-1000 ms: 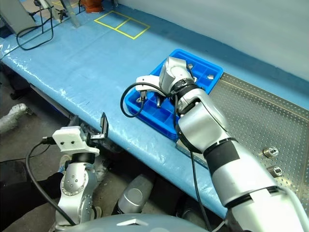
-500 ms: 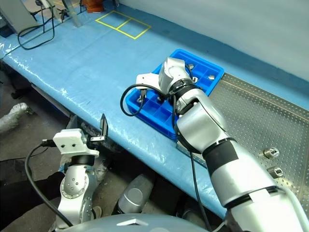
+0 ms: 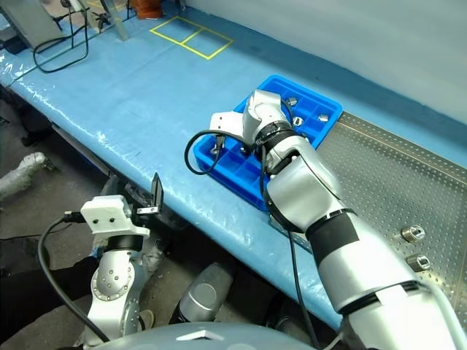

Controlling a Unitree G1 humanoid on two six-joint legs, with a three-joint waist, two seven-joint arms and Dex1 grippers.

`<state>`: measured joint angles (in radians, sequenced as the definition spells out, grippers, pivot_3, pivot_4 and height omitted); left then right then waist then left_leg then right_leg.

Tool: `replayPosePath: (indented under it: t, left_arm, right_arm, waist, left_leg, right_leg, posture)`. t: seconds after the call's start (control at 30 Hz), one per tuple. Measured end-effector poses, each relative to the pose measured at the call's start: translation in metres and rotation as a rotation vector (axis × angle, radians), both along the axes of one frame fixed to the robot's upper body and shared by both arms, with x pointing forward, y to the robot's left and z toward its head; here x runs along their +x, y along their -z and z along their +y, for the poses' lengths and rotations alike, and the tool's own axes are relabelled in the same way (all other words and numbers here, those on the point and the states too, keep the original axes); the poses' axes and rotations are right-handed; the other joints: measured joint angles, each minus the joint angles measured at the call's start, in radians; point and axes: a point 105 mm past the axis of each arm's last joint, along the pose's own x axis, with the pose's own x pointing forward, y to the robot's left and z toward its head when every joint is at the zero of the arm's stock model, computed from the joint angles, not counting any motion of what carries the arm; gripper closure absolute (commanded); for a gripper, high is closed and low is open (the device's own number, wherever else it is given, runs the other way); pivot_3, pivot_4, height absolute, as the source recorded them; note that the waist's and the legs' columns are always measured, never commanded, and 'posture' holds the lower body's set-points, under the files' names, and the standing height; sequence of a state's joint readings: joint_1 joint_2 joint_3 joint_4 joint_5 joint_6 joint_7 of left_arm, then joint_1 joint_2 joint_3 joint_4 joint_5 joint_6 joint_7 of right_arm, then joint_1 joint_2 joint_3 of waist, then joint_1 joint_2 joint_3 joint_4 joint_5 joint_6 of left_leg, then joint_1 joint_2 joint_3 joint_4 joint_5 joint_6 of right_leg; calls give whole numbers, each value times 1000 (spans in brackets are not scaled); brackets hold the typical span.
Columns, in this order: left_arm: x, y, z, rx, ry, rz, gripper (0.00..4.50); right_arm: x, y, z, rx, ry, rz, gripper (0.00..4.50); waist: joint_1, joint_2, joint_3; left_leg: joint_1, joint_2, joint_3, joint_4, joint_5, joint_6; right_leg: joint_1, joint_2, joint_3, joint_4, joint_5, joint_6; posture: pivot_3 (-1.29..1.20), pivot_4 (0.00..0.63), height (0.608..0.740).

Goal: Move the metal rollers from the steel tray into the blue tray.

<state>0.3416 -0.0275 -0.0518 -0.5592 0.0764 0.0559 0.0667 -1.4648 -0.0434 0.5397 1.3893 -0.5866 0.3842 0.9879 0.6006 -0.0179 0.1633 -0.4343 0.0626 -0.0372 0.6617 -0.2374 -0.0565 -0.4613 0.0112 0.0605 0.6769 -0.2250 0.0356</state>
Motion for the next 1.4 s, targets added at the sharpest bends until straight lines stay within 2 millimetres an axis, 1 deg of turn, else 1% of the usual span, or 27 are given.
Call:
replayPosePath:
  t: [0.03, 0.13, 0.3, 0.33, 0.37, 0.43, 0.7, 0.73, 0.83, 0.93, 1.1, 1.2, 1.33, 1.4]
  left_arm:
    - [0, 0, 0, 0, 0, 0, 0]
    - [0, 0, 0, 0, -2, 1, 0]
    - [-1, 1, 1, 0, -7, 6, 0]
    - [-1, 1, 1, 0, -7, 6, 0]
    - [-1, 1, 1, 0, -7, 6, 0]
    - [-1, 1, 1, 1, -7, 5, 0]
    - [-1, 1, 1, 1, -9, 5, 0]
    - [-1, 1, 1, 1, -9, 5, 0]
    - [0, 1, 1, 0, -10, 4, 0]
    - [1, 2, -2, -3, -2, 5, 0]
    - [3, -2, -11, 19, 25, -10, 0]
    - [6, -14, -14, 47, 38, -55, 0]
    - [2, -36, -18, 133, 63, -130, 0]
    - [1, -41, -21, 155, 75, -148, 0]
  right_arm:
    - [0, 0, -1, -7, 0, -1, 2331]
    - [-1, 3, -2, -22, 1, 6, 2928]
    - [-3, 5, -2, -62, -17, 23, 4370]
    - [-4, 4, -1, -70, -22, 25, 4489]
    - [-3, 4, -2, -78, -28, 21, 4489]
    - [-3, 4, -3, -96, -30, 17, 4489]
    - [-3, 3, 1, -98, -72, 10, 4489]
    - [-4, 3, 2, -92, -78, 17, 4489]
    - [-5, 1, 5, -53, -76, 41, 4489]
    - [-6, -2, 4, -59, -67, 48, 3944]
    - [-5, -3, -2, -83, -41, 44, 2364]
    - [-4, -8, -2, -75, -10, 43, 2364]
    - [-6, -8, -4, -35, 44, 62, 2364]
    - [-6, -8, -4, -19, 67, 69, 2364]
  waist:
    - [2, 0, 0]
    - [10, 0, 0]
    - [28, 0, 0]
    - [30, 0, 0]
    - [32, 0, 0]
    - [36, 1, 0]
    - [37, 0, 0]
    - [36, 1, 0]
    - [35, 1, 0]
    - [30, 1, 0]
    - [23, 1, 0]
    - [23, 1, 0]
    - [22, 1, 0]
    - [23, 1, 0]
  left_leg:
    - [0, 0, 0, 0, 0, 0]
    - [1, 0, 0, 0, 0, 0]
    - [3, 0, 0, 1, 0, 0]
    - [5, 0, 0, 1, 0, -1]
    - [4, 0, -1, 1, -3, -5]
    - [4, 0, -1, 3, -2, -6]
    - [1, 0, -2, 1, -2, -5]
    - [0, 0, -2, 1, 1, -1]
    - [-1, 0, -2, 0, 0, -1]
    - [-1, 0, -3, -1, 0, -2]
    - [-2, 0, -3, -1, 0, -2]
    - [-2, 0, -4, -1, 0, -2]
    - [-2, 1, -4, -1, -1, -2]
    - [-2, 1, -4, -1, -1, -2]
  right_leg:
    - [0, 0, 0, 0, 0, 0]
    - [0, 0, 0, 0, 0, 0]
    - [-1, -1, -1, 1, 0, -1]
    - [0, -1, -1, 1, -1, -1]
    - [0, -1, -2, 1, -1, -1]
    - [0, -1, -3, 1, -1, -1]
    - [0, -1, -4, 1, -1, -1]
    - [0, -1, -4, 1, 1, 1]
    - [-1, -1, -5, 1, 1, 2]
    - [-1, -1, -5, 1, 1, 1]
    - [-1, -1, -5, 1, 0, 1]
    - [-1, -1, -6, 1, 0, 1]
    - [-1, -1, -6, 1, 0, 1]
    - [-1, -1, -6, 1, 0, 1]
  posture:
    - [676, 150, 740]
    - [676, 150, 740]
    - [678, 150, 740]
    - [678, 150, 740]
    - [676, 150, 740]
    - [680, 150, 740]
    - [674, 150, 740]
    - [674, 150, 740]
    - [660, 150, 740]
    - [657, 150, 740]
    - [661, 150, 740]
    - [669, 150, 740]
    - [684, 150, 740]
    - [689, 150, 740]
